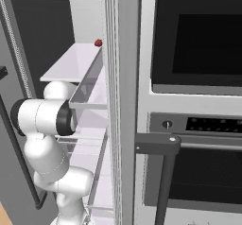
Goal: Take the strawberry from the fridge and place it on top of the pancake, located on the dining counter.
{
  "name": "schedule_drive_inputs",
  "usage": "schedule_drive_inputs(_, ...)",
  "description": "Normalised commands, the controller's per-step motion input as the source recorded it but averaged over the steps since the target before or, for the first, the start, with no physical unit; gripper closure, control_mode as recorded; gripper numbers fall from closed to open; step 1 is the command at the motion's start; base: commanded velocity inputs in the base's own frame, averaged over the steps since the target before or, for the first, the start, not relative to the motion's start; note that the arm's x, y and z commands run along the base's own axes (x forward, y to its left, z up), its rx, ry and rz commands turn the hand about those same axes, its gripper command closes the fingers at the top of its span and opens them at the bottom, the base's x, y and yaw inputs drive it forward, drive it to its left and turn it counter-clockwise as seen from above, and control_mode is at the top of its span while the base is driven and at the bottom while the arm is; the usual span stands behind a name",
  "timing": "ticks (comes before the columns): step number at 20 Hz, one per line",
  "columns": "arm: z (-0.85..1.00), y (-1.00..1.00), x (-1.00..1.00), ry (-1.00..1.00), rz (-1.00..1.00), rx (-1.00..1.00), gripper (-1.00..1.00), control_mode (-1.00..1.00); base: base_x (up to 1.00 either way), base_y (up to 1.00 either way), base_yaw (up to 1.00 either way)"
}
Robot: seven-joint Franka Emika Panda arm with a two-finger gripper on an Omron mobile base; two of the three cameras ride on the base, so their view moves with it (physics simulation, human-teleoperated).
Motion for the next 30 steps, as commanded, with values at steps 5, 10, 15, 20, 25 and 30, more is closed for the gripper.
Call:
schedule_drive_inputs(5, -0.51, 0.00, -0.16, 0.00, 0.00, 0.00, 1.00, -1.00, 0.00, 0.00, 0.00)
schedule_drive_inputs(10, -0.46, 0.00, -0.35, -0.05, 0.00, 0.00, 1.00, -1.00, 0.00, 0.00, 0.00)
schedule_drive_inputs(15, -0.46, 0.00, -0.16, -0.04, 0.00, 0.00, 1.00, -1.00, 0.00, 0.00, 0.00)
schedule_drive_inputs(20, -0.42, 0.00, -0.09, -0.12, 0.00, -0.01, 1.00, -1.00, 0.00, 0.00, 0.00)
schedule_drive_inputs(25, -0.51, 0.00, 0.19, -0.12, 0.00, -0.01, 1.00, -1.00, 0.00, 0.00, 0.00)
schedule_drive_inputs(30, -0.14, 0.00, 0.07, -0.13, 0.00, 0.00, 1.00, -1.00, 0.00, 0.00, 0.00)
